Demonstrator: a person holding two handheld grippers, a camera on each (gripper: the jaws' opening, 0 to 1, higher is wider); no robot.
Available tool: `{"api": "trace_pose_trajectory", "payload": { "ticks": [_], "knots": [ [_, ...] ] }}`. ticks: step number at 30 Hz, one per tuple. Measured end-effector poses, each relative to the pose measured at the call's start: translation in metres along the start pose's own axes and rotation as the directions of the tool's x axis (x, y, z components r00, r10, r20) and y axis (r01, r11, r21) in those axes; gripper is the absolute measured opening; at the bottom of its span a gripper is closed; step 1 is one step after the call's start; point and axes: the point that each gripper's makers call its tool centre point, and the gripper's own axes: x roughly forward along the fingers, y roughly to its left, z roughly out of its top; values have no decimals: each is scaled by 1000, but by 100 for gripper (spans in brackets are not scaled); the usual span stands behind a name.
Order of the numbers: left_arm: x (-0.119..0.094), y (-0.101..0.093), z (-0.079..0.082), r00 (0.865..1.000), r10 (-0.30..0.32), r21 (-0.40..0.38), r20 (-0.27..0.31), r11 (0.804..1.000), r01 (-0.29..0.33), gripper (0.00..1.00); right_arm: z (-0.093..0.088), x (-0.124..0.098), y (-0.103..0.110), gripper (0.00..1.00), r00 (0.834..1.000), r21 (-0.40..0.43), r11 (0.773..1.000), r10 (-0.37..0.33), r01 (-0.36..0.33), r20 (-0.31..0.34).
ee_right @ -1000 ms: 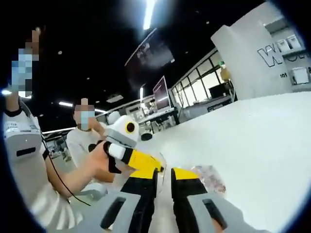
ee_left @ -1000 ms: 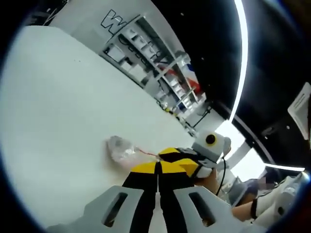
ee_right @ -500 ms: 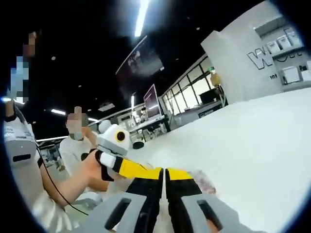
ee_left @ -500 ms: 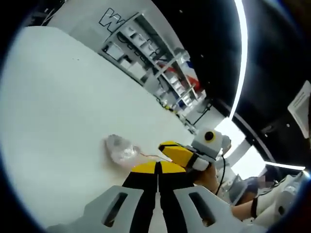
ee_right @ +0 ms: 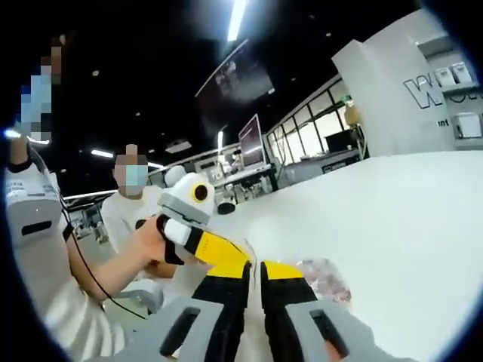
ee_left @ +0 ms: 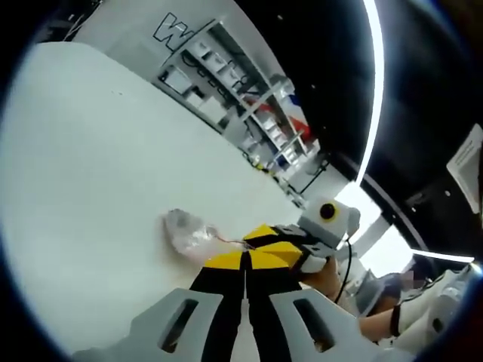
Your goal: Open the resealable bag by pulling the two sides of the seal apart until the entire bag opening is separated and visibly accessible.
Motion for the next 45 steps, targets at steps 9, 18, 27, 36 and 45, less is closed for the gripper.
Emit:
{"api": "trace_pose_trajectory", "payload": {
  "ticks": [9, 18, 27, 36, 45],
  "knots": [
    [1, 1, 2, 1000, 7, 11, 4, 1000, -7, 0, 4, 0, -1, 0, 1000, 26, 1000, -5, 5, 17],
    [1, -2, -2, 999, 7, 29, -33, 1000, -6, 0, 3, 0, -5, 0, 997, 2, 998, -67, 67, 23],
    [0, -1, 5, 1000, 0, -36, 24, 999, 1, 1, 7, 0, -2, 0, 998, 62, 997, -53, 50, 45],
    [-3, 0, 13, 993, -42, -84, 114, 995, 52, 13, 17, -7, 4, 0, 992, 148, 989, 10, -29, 126],
    [-8, -9, 23, 975, -116, -151, 187, 978, 146, 18, 21, -9, 4, 0, 979, 248, 965, 33, -83, 200]
  ]
}}
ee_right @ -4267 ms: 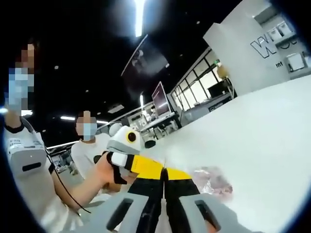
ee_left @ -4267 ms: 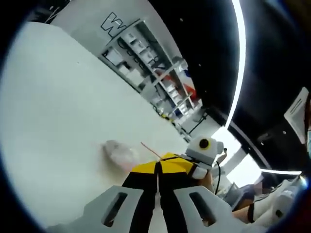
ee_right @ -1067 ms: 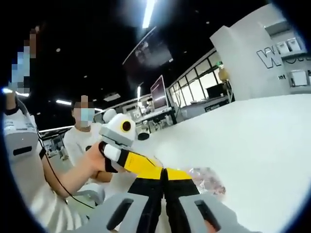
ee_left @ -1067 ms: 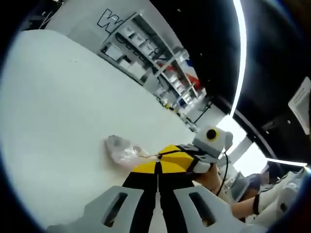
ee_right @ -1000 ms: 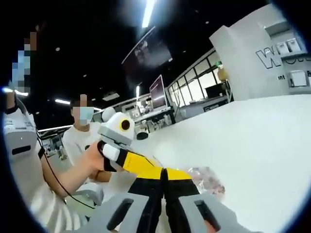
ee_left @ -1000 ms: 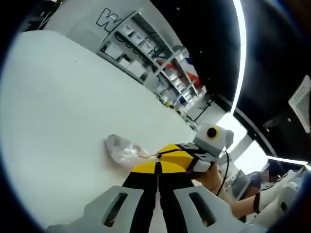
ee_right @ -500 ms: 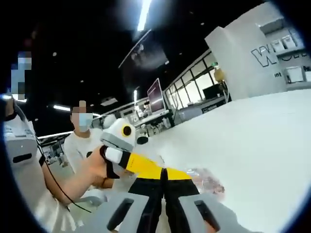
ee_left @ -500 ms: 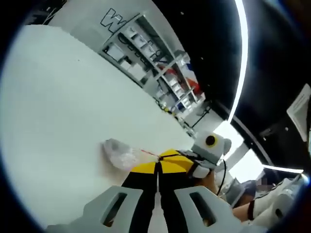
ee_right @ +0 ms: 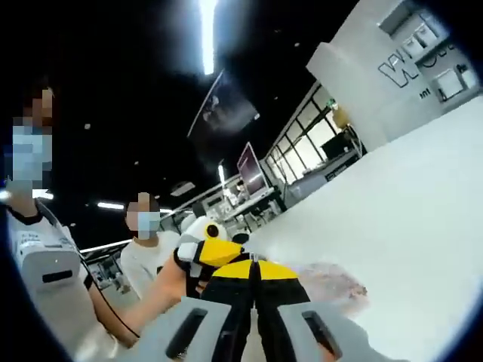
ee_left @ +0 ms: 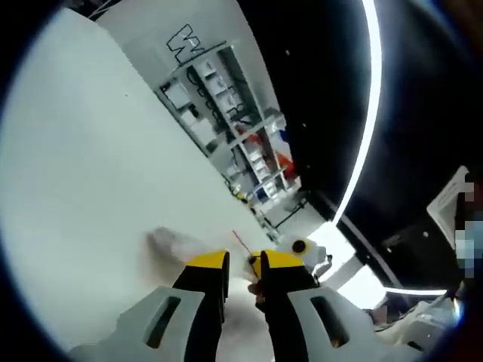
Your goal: Open the resealable bag by pulling the two sides of the seal apart until the entire bag opening is separated and visibly accessible.
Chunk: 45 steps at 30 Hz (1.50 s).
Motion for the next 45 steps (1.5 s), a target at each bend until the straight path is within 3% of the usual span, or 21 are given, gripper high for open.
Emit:
{"api": "trace_pose_trajectory", "payload": {
  "ticks": [12, 27, 30, 35, 40, 45],
  "knots": [
    [4, -11, 4, 996, -72, 71, 53, 995, 69, 7, 8, 5, 8, 0, 994, 146, 986, 65, -77, 83],
    [5, -16, 8, 991, -109, 43, 71, 993, 106, 1, 16, 9, 10, 0, 990, 178, 979, 74, -94, 117],
    [5, -17, 6, 994, -99, 49, 52, 994, 97, 1, 15, 9, 12, 0, 992, 147, 985, 72, -86, 103],
    [4, -17, 4, 998, -59, 121, 17, 991, 57, 1, 14, 7, 12, 0, 996, 43, 998, 52, -55, 66],
    [3, -17, 3, 1000, -7, 234, -16, 972, 10, 1, 12, 7, 13, 0, 999, -22, 999, 43, -42, 25],
    [4, -18, 4, 1000, 18, 270, -22, 963, -11, 1, 13, 7, 14, 0, 999, -43, 998, 49, -48, 13]
  ]
}}
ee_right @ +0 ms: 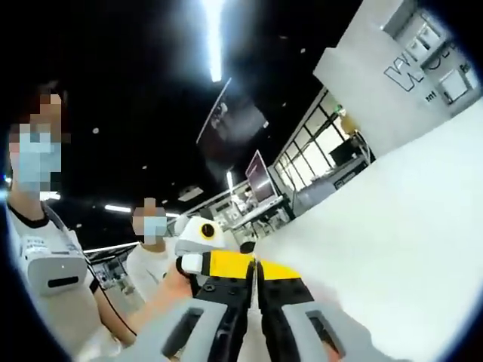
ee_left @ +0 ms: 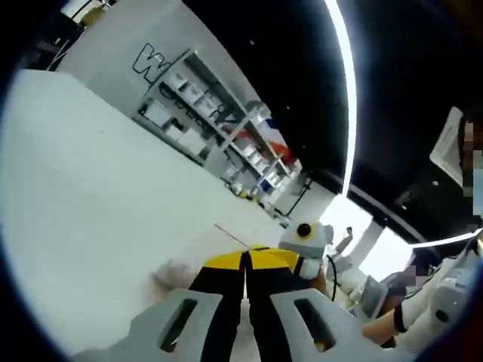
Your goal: Open the resealable bag by pulling the two sides of the seal apart until the entire bag opening is separated and visibly accessible.
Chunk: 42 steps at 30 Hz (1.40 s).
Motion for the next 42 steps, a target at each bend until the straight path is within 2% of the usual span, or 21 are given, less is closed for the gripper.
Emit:
{"api": "trace_pose_trajectory", "payload": {
  "ticks": [14, 16, 18, 20, 26, 42],
  "knots": [
    [0, -2, -3, 999, -24, -3, -29, 1000, 24, 0, -1, 0, -6, 0, 1000, -18, 1000, -8, 8, -28],
    [0, 0, -4, 999, -18, -10, -36, 1000, 18, 0, -2, 0, -7, 0, 999, -22, 999, -25, 24, -34],
    [0, 2, -7, 999, -4, -15, -49, 1000, 4, 0, -2, 0, -13, 0, 996, -54, 996, -75, 73, -39],
    [0, 5, -11, 998, 14, -27, -67, 1000, -16, 0, -5, 1, -12, 0, 995, -80, 993, -87, 83, -55],
    [1, 9, -15, 995, 27, -50, -96, 998, -32, 0, -8, -1, -17, 0, 991, -79, 990, -120, 116, -57],
    [0, 8, -20, 993, 36, -47, -112, 998, -42, 0, -9, -3, -18, 0, 989, -78, 988, -137, 132, -59]
  ]
}}
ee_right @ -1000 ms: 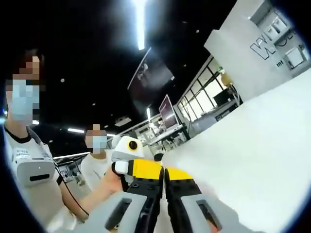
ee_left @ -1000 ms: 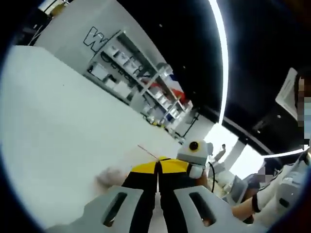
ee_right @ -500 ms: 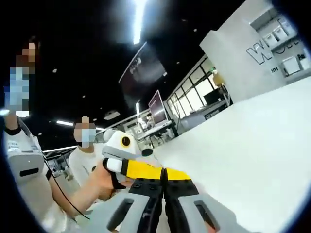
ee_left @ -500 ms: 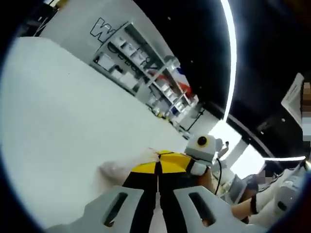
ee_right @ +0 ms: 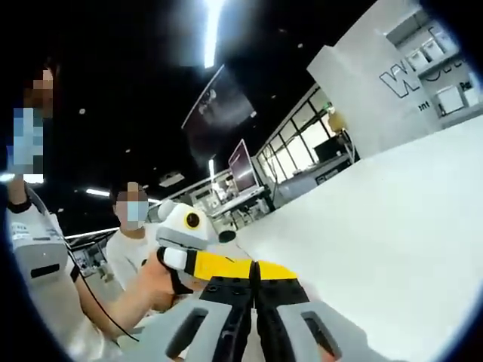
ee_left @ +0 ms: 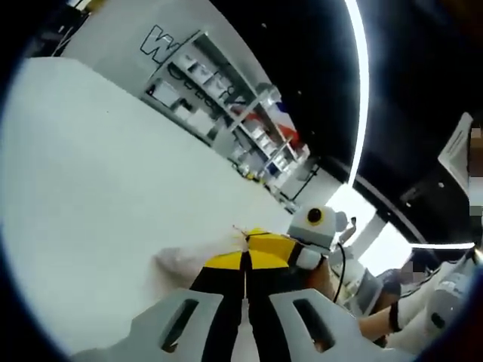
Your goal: Open the resealable bag by pulling the two sides of the seal apart until the entire bag opening is separated and visibly accessible.
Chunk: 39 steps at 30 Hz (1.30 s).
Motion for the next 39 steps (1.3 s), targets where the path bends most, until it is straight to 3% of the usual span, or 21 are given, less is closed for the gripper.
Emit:
{"api": "trace_pose_trajectory", "payload": {
  "ticks": [19, 29, 32, 34, 36, 37, 38, 39],
  "knots": [
    [-2, 2, -4, 1000, 19, 26, -22, 999, -18, 0, 18, -8, -15, 0, 996, -35, 996, -77, 78, 34],
    [-2, 1, -5, 1000, 18, 19, -21, 1000, -17, 0, 36, -15, -31, 0, 979, -86, 978, -184, 191, 85],
    [-1, 2, -3, 1000, 29, 12, -11, 999, -29, 0, 39, -17, -37, 0, 965, -149, 955, -248, 258, 87],
    [-2, 11, 1, 996, 84, -1, 15, 996, -84, 0, 38, -17, -38, 0, 952, -214, 927, -298, 307, 77],
    [-2, 14, 8, 992, 104, -28, 66, 994, -102, 0, 41, -17, -37, 0, 939, -269, 900, -333, 344, 87],
    [-4, 16, 8, 992, 105, -34, 67, 994, -103, 0, 45, -19, -40, 0, 923, -305, 872, -370, 384, 106],
    [-8, 28, 11, 979, 181, -6, 88, 983, -182, 0, 52, -25, -46, 0, 898, -348, 829, -419, 438, 131],
    [-13, 35, 14, 967, 231, 32, 108, 971, -236, 0, 56, -27, -45, 0, 894, -363, 818, -425, 446, 141]
  ]
}}
